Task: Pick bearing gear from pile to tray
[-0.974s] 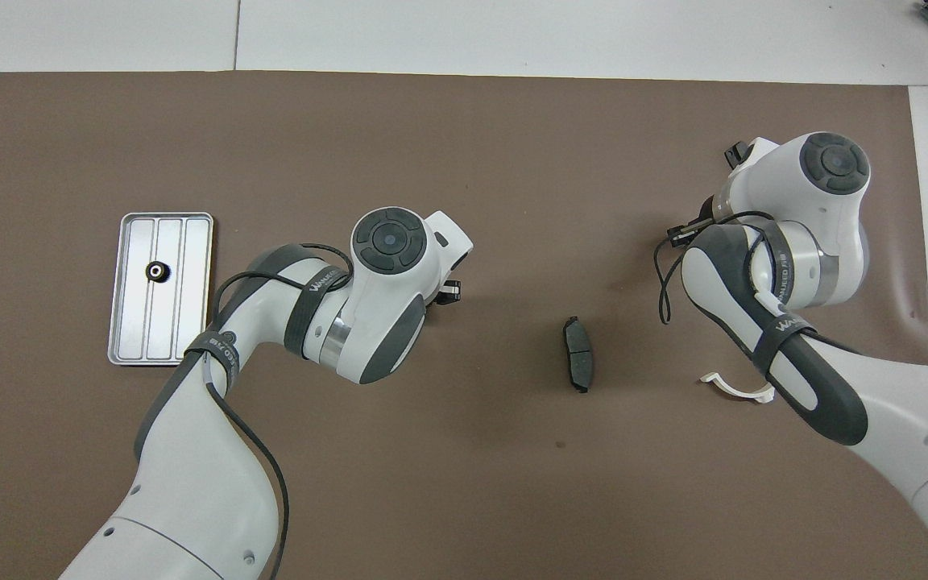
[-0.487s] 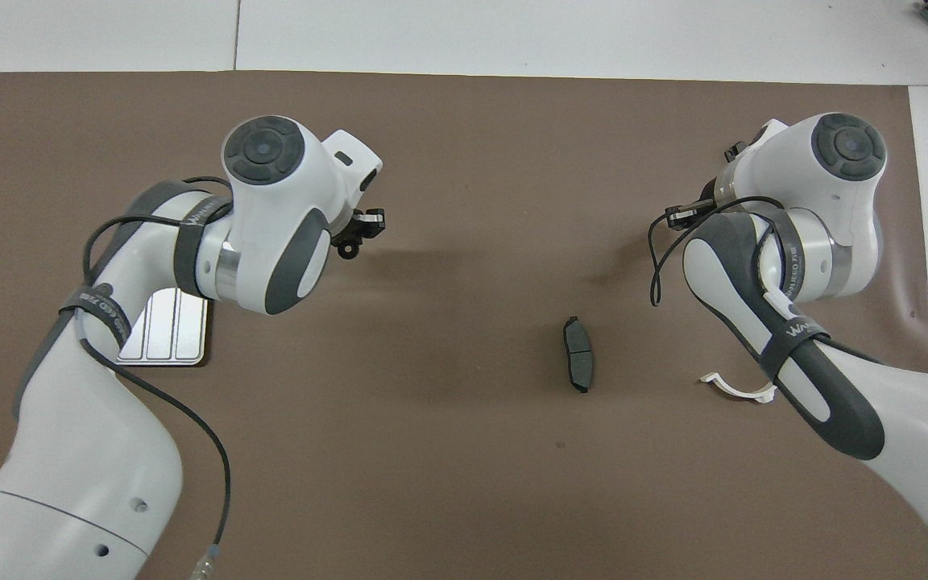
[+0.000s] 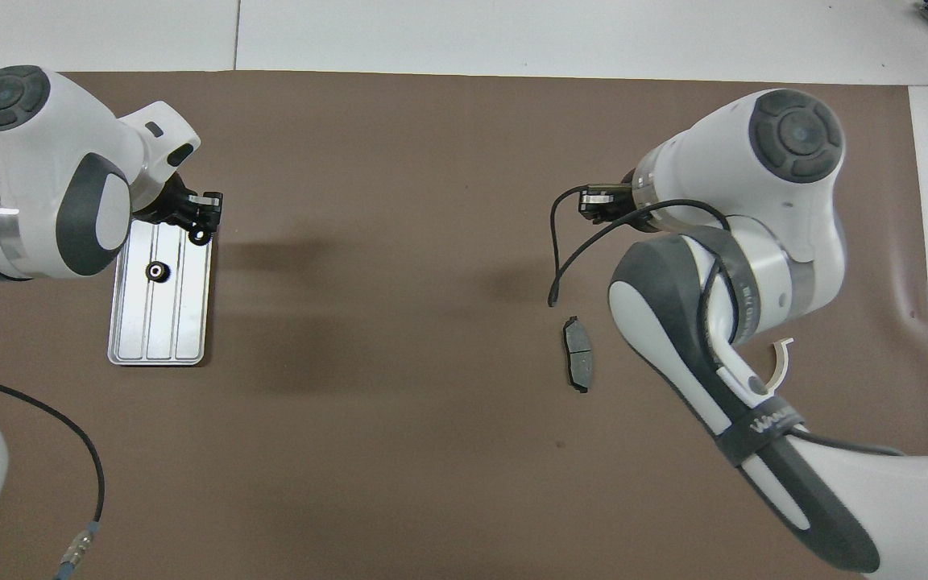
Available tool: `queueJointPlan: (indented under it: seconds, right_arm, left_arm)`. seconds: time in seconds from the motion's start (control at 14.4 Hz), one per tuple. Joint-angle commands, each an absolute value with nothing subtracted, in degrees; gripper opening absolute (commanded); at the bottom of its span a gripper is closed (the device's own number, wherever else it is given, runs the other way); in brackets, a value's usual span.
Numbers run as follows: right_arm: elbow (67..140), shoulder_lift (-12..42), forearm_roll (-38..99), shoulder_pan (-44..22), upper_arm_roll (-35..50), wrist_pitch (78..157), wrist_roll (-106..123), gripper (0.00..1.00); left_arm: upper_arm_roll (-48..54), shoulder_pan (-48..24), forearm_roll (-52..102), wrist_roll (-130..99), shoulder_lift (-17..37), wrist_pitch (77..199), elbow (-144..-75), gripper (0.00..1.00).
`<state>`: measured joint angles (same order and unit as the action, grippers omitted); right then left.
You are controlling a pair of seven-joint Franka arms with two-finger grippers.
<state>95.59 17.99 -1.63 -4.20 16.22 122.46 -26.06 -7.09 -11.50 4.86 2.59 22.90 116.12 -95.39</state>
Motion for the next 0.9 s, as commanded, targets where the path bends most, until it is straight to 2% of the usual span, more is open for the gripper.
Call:
queueJointPlan:
  seconds: [0.0, 0.21, 0.35, 0.42, 0.49, 0.56, 0.63, 0.7, 0.76, 0.83]
  right_arm:
    - [94.83, 21.78, 0.95, -10.35, 16.35, 128.56, -36.00, 0.00]
    - [95.19, 25.65, 2.02, -15.10, 16.35, 136.04, -42.17, 0.00]
    - [95.36, 31.35, 1.85, -20.01, 16.17, 145.84, -47.78, 0.00]
    - [95.36, 33.29, 1.32, -21.00, 16.08, 148.94, -49.73, 0.00]
    - [95.54, 33.75, 1.14, -21.01, 16.08, 149.32, -49.83, 0.09]
    - [96.49, 33.75, 1.06, -21.09, 16.08, 149.33, -49.92, 0.17]
    - [97.98, 33.66, 1.05, -21.44, 16.08, 149.76, -50.10, 0.26]
    - [99.39, 33.58, 0.88, -21.79, 16.08, 149.77, -50.01, 0.61]
    - [99.58, 33.40, 0.88, -21.88, 15.91, 149.24, -50.01, 1.00]
    - [99.41, 33.05, 0.70, -21.97, 15.47, 148.89, -50.01, 1.00]
  left_arm:
    - [-6.50, -8.54, 5.10, 9.91, 18.03, 116.19, -103.86, 0.00]
    - [-6.59, -7.65, 5.10, 12.91, 13.29, 116.63, -111.95, 0.00]
    - [-6.59, -7.65, 5.10, 13.27, 11.17, 116.98, -115.82, 0.00]
    - [-6.59, -7.73, 5.10, 13.27, 10.81, 116.98, -116.80, 0.08]
    - [-6.59, -7.73, 5.10, 13.27, 10.55, 116.90, -117.15, 0.30]
    - [-6.59, -7.73, 5.01, 13.36, 10.55, 116.98, -117.16, 0.57]
    - [-6.59, -7.73, 5.01, 13.36, 10.63, 117.42, -116.98, 0.78]
    - [-6.59, -7.73, 5.01, 13.36, 10.72, 118.47, -116.90, 0.93]
    - [-6.59, -7.73, 5.01, 13.45, 10.81, 119.61, -116.81, 1.00]
    - [-6.59, -7.73, 5.01, 13.53, 10.90, 120.32, -116.63, 1.00]
